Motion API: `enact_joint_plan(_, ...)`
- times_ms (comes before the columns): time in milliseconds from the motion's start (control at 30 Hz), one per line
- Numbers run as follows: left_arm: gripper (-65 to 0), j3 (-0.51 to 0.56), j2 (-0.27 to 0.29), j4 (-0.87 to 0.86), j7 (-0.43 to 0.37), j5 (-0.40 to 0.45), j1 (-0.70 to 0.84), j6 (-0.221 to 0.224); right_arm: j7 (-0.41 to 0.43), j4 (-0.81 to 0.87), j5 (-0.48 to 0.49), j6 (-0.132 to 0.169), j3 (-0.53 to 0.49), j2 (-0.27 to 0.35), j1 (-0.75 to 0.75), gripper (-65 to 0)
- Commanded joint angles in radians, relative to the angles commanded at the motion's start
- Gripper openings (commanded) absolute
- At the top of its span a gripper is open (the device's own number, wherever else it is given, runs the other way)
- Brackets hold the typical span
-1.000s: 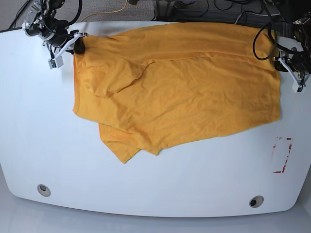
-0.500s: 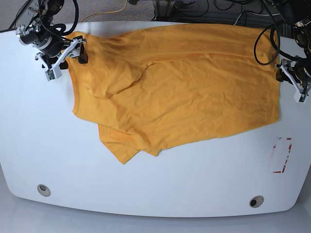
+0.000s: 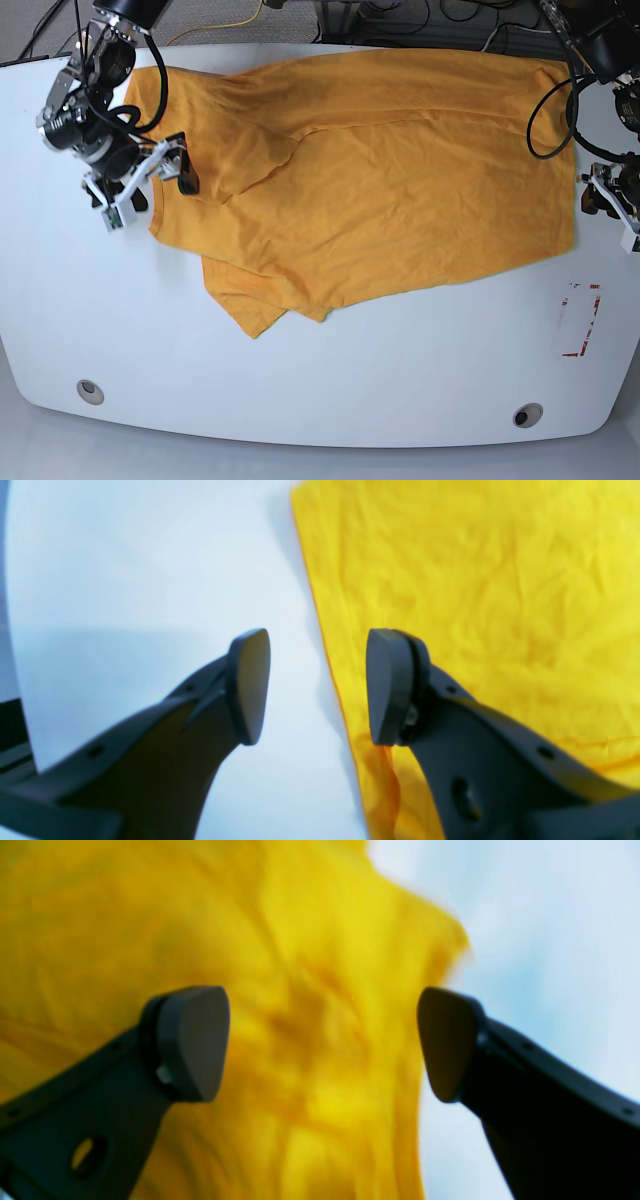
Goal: Layout the t-shirt on the table in an organized manner, then fold the t-shirt properly
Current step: 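Lower the shirt edge with both grippers and open the right gripper, then move the right gripper to the shirt's hem corner and grasp it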
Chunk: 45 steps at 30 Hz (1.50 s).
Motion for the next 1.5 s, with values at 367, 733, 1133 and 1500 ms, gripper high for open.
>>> enact_joint_plan(367,-36.2,0.002,0.002,0.000,0.000,0.000,-0.035,0.000,0.137,-0.370,-0.193,0.000,-0.098,0.006,0.318,-7.9)
enact_joint_plan(733,-36.2,0.000,0.002,0.000,0.000,0.000,-0.028,0.000,0.417,-0.776,-0.351,0.000,-0.224,0.005,0.496,-7.9)
enact_joint_plan(1133,-36.2,-0.002,0.005,0.000,0.000,0.000,-0.028,0.000,0.595,-0.982,-0.470,0.000,-0.226,0.003,0.534,-7.9)
enact_joint_plan(1500,-36.2,0.000,0.006,0.000,0.000,0.000,-0.028,0.000,0.595,-0.984,-0.476,0.000,-0.226,-0.034,0.509,-10.5)
